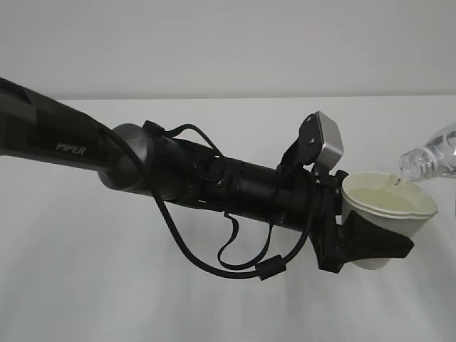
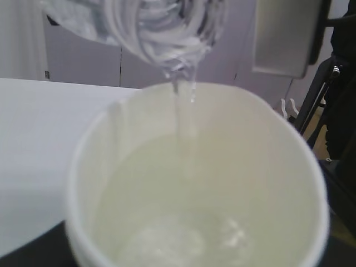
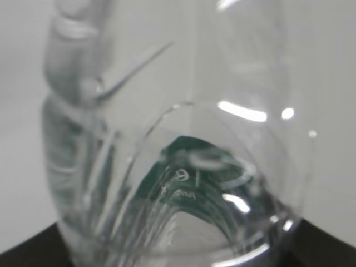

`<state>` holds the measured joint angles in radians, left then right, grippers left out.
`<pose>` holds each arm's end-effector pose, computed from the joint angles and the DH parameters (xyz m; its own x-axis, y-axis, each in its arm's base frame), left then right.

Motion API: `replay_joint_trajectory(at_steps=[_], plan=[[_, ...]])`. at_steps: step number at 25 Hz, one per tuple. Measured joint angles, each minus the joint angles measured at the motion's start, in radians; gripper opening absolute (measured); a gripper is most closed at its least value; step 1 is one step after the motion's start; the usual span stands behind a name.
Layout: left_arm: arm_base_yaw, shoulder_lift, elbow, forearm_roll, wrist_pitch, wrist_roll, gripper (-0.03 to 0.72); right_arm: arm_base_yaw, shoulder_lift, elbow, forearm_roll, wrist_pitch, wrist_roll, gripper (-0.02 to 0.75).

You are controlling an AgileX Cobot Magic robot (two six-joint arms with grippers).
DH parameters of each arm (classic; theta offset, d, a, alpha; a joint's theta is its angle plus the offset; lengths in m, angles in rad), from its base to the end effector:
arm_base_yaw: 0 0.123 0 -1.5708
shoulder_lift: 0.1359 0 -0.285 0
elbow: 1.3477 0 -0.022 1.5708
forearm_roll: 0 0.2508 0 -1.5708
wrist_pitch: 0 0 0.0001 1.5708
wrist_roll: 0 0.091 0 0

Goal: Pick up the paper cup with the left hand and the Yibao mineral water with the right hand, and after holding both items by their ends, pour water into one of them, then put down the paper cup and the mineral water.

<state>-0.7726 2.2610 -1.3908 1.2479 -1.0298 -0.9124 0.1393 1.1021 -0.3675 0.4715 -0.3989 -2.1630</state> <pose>0.2732 -0.3695 0.1392 -0.1298 0.1933 -0.9725 0.9771 -0.1418 -0.1586 0.2063 0.0128 0.2331 0.0124 -0.9806 0.1957 -0.2829 -0.1911 -0.9399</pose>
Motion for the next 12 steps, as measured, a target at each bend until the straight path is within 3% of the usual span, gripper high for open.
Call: replay_joint_trajectory(at_steps=[12], plan=[[0.0, 0.0, 0.0, -0.055, 0.0, 0.0, 0.439, 0.0, 0.0, 0.0, 0.014, 0.006, 0.123, 0.445]])
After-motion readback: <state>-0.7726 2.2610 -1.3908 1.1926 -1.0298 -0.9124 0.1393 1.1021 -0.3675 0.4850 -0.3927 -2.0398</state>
